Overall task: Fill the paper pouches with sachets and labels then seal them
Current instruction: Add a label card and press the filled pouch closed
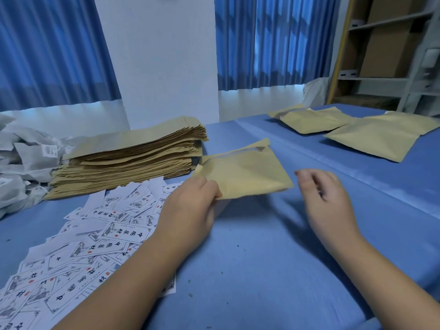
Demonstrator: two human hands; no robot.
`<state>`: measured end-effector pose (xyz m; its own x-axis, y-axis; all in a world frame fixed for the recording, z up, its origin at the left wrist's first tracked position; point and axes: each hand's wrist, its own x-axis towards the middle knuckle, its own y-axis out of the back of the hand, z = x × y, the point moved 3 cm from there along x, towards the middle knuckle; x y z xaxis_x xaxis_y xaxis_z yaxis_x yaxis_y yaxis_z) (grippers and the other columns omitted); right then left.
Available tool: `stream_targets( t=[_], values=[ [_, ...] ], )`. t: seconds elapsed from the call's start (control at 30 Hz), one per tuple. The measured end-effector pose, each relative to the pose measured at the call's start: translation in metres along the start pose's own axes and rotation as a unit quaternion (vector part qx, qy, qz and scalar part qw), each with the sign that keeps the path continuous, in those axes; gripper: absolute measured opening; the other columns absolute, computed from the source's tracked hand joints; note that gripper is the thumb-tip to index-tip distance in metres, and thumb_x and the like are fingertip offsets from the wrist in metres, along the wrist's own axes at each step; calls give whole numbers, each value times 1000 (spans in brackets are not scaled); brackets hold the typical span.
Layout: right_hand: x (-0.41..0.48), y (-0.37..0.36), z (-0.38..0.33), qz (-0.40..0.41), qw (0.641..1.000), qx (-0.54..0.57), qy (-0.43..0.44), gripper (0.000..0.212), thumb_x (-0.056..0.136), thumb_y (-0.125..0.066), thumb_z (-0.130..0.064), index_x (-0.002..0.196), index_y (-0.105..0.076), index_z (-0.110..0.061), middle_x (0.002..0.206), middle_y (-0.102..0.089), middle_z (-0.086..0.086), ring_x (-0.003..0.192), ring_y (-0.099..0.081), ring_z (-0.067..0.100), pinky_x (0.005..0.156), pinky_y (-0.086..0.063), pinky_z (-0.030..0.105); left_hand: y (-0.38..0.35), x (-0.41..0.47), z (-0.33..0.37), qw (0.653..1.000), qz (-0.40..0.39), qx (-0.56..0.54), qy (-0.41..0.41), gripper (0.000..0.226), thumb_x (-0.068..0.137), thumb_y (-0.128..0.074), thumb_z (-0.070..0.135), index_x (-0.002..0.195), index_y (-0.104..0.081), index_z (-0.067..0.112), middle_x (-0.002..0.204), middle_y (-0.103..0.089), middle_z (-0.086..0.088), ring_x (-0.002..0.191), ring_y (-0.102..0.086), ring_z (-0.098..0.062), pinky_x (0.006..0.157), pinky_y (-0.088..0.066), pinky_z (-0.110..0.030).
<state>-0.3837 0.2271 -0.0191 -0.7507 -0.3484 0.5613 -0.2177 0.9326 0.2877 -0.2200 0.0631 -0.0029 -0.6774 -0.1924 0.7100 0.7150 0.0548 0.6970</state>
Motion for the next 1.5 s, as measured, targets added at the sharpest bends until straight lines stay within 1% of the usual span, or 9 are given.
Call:
stream_targets(
  t=[0.13, 0.27, 0.4, 0.53, 0.73, 0.8, 1.13, 1.37, 1.5],
  values=[
    [2, -12, 13, -132, 882, 339, -300, 66, 79, -49, -62, 122, -51, -12, 89, -64, 16, 56, -62, 25, 46, -48, 31, -2, 0, 5, 999, -11, 22, -21, 13, 69, -68, -8, 77, -61, 0, 74, -51, -12, 62, -50, -32, 43, -44, -41],
    [-3, -11, 8, -264, 763, 483, -339, 42, 83, -57, -23, 120, -61, -4, 112, -69, 14, 90, -71, 29, 65, -58, 37, -11, 1, 23, 989, -73, 26, -126, 28, 59, -61, -12, 82, -64, 5, 81, -57, -10, 66, -50, -32, 52, -47, -39],
    [-4, -9, 16, -249, 799, 440, -326, 38, 82, -50, 7, 118, -57, -1, 103, -71, 15, 80, -69, 24, 59, -57, 32, -18, -4, 18, 987, -99, -55, -116, 37, 94, -40, 38, 91, -71, 20, 104, -62, 2, 93, -59, -21, 80, -45, -37],
    [3, -2, 20, -177, 834, 445, -274, 36, 88, -52, 7, 120, -58, -8, 111, -71, 9, 94, -70, 23, 64, -56, 28, -18, -4, 0, 972, -34, -178, 149, 34, 90, -38, 51, 93, -66, 31, 106, -57, 18, 103, -50, 4, 87, -36, -17],
    [26, 9, 32, -105, 818, 503, -258, 30, 90, -56, -2, 119, -61, -8, 114, -71, 7, 97, -70, 20, 67, -57, 26, -42, 30, 7, 701, -86, -497, 505, 42, 86, -61, 51, 94, -65, 10, 85, -68, -8, 64, -64, -21, 49, -45, -27],
    [35, 11, 38, -105, 816, 506, -257, 30, 91, -55, -2, 120, -60, -8, 114, -70, 9, 97, -70, 21, 67, -57, 27, -59, 47, 31, 626, -161, -567, 510, 52, 83, -62, 55, 102, -62, 7, 87, -72, -11, 56, -64, -22, 39, -43, -23],
    [68, 40, 64, -239, 860, 380, -242, 53, 72, -66, -1, 119, -48, -16, 99, -71, 17, 84, -72, 29, 59, -55, 28, -139, 104, 87, 533, -98, -685, 486, 22, 95, -37, -6, 96, -56, 4, 52, -58, -1, 37, -47, -6, 34, -40, -15],
    [152, 69, 98, 75, 816, 520, -240, 75, 86, -55, 13, 143, -28, -27, 122, -58, 19, 113, -62, 29, 87, -54, 28, -161, 175, 97, 494, 22, -746, 446, 55, 96, -49, -4, 145, -33, 13, 103, -58, -9, 107, -61, -28, 91, -51, -33],
    [149, 57, 129, 112, 835, 435, -319, 39, 90, -53, 9, 122, -43, -11, 109, -56, 20, 95, -66, 27, 75, -57, 28, -166, 163, 90, 504, -15, -731, 459, 26, 98, -47, 8, 123, -53, 9, 122, -55, -10, 91, -70, -27, 72, -56, -34]
  ],
)
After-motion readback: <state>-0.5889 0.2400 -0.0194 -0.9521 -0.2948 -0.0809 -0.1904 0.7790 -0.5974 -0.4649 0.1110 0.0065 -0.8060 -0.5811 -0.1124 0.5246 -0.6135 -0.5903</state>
